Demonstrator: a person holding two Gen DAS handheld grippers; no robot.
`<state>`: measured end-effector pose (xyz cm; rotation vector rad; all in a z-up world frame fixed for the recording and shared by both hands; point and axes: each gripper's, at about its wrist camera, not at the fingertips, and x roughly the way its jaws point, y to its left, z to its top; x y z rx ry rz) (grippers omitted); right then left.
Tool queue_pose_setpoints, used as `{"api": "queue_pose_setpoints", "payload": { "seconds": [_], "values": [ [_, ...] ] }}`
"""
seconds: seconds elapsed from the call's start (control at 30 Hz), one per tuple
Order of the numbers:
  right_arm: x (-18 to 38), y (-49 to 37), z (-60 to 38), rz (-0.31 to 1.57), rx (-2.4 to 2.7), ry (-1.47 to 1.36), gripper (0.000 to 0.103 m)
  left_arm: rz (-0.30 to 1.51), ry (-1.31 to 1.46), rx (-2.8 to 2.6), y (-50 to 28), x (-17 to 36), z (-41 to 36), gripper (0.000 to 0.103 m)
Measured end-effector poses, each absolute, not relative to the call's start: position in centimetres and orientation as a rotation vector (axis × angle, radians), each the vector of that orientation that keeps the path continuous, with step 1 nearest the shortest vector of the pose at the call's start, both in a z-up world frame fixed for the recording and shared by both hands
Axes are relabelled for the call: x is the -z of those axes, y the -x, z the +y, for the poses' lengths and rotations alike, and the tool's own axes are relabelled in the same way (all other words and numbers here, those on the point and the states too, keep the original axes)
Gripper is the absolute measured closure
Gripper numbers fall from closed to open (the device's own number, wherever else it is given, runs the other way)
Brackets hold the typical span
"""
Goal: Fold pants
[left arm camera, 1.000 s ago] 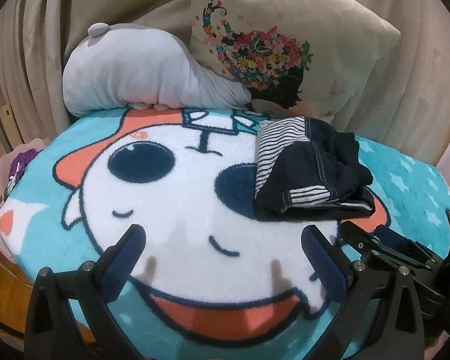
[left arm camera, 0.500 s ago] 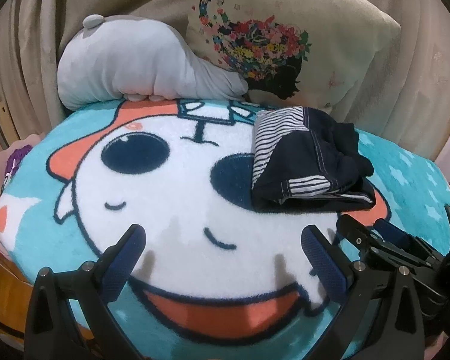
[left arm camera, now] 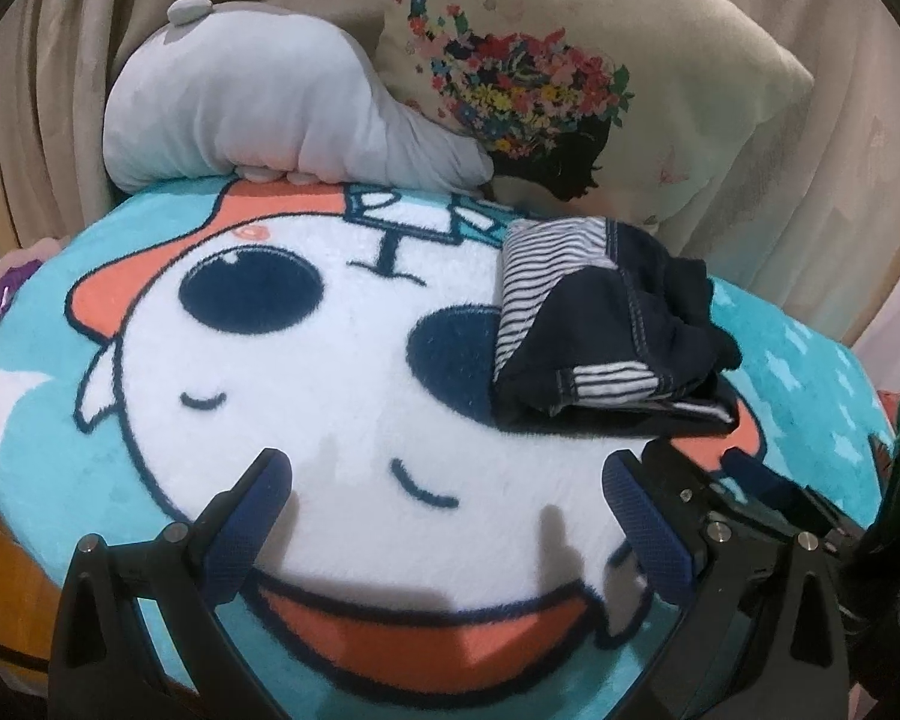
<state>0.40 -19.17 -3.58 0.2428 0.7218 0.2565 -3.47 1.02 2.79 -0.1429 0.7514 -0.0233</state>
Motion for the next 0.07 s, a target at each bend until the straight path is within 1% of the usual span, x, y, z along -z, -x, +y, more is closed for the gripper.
{"api": "queue_pose_setpoints", "payload": {
  "seconds": [0.07],
  "values": [
    [3.38, -0.45, -19.54, 0.723, -0.263, -0.254, 0.018, 0.749, 0.126, 0.033, 3.27, -3.17, 0.91, 0.000]
  ]
}}
